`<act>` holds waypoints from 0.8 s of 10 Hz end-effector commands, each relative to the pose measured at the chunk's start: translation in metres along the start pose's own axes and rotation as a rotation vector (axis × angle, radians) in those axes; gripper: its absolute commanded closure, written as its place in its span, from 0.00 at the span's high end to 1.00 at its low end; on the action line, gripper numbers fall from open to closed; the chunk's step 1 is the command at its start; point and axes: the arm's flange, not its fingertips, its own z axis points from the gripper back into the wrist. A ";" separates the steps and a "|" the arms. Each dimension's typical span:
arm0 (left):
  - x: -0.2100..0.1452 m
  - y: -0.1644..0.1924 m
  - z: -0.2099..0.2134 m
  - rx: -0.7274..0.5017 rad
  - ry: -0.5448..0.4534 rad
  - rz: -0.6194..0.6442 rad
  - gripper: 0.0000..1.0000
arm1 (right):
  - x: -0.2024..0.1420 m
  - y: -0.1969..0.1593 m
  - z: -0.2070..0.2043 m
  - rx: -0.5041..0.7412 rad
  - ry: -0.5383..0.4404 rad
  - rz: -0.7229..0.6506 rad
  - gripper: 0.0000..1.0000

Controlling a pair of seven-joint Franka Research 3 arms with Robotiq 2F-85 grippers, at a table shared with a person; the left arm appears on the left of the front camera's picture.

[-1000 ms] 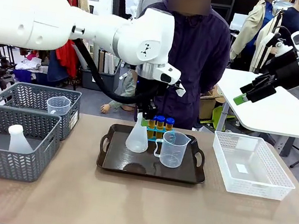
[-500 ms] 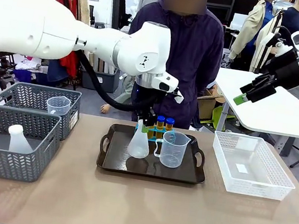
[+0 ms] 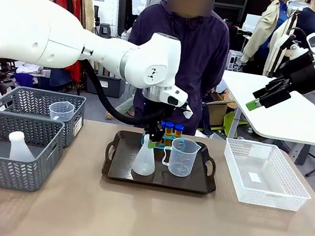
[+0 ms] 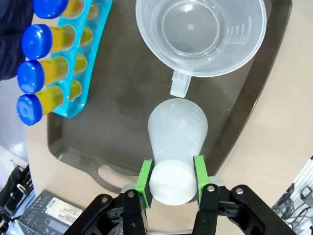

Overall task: Prepare the laboratory tools.
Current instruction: Pick up one Small flask and place it on the Handle tray.

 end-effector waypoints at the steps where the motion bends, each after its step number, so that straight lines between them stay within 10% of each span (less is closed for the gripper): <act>1: -0.011 0.002 -0.002 0.008 -0.020 0.027 0.00 | 0.001 0.000 0.000 0.007 -0.018 0.002 1.00; 2: -0.012 0.003 -0.003 -0.001 -0.031 0.043 0.06 | 0.001 0.000 0.000 0.007 -0.018 0.002 1.00; 7: -0.017 0.005 0.001 0.006 -0.050 0.059 1.00 | 0.001 0.000 0.000 0.007 -0.018 0.002 1.00; 8: -0.019 0.005 0.005 0.010 -0.050 0.059 1.00 | 0.001 0.000 0.000 0.007 -0.018 0.002 1.00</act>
